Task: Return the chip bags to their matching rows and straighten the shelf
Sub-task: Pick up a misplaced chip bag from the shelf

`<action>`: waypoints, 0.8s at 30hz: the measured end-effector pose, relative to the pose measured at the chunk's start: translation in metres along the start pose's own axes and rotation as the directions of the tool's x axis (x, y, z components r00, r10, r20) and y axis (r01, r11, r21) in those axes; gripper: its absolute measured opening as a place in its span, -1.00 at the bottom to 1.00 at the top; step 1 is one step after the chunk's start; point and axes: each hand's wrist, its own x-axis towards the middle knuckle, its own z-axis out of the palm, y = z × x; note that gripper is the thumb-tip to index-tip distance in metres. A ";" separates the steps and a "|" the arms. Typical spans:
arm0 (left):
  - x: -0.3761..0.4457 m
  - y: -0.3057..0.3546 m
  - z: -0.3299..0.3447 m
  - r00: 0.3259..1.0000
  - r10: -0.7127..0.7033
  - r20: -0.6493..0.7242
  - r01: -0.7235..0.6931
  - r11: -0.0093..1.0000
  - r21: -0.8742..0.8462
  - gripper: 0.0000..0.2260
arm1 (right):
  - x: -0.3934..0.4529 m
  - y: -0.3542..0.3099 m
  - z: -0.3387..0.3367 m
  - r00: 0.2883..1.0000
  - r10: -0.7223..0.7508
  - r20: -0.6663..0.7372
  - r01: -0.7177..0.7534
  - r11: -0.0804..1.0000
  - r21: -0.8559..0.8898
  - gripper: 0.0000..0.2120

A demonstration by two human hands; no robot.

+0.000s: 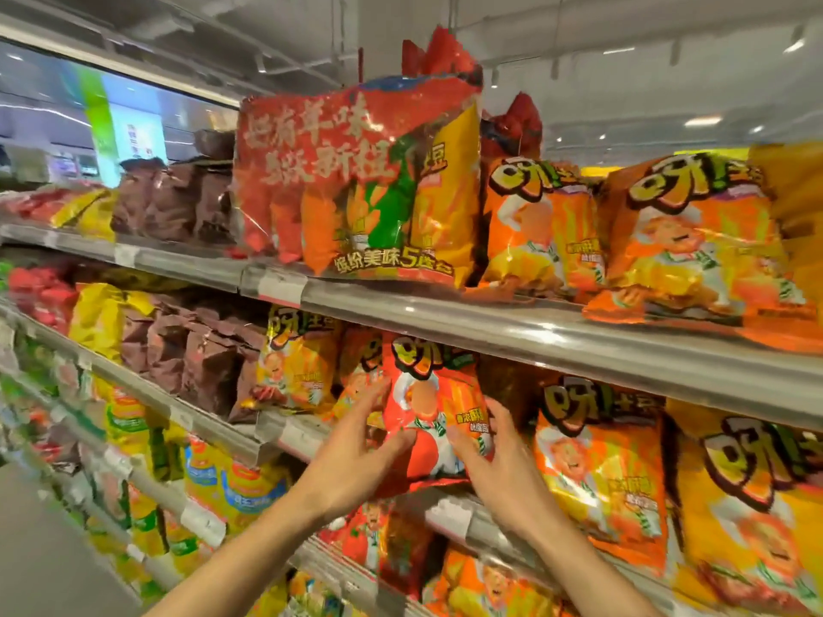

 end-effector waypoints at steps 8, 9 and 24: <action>0.063 -0.044 0.016 0.943 0.242 0.230 -0.286 0.940 0.184 -0.38 | 0.008 -0.011 0.011 0.968 0.076 -0.238 -0.146 0.944 -0.295 -0.35; 0.067 -0.047 0.017 0.931 0.258 0.259 -0.311 0.931 0.189 -0.37 | 0.006 -0.013 0.014 0.962 0.084 -0.259 -0.170 0.928 -0.332 -0.35; 0.082 -0.051 0.012 0.860 0.305 0.409 -0.353 0.935 0.044 -0.32 | -0.010 -0.025 0.029 0.927 0.186 -0.326 -0.325 0.831 -0.451 -0.37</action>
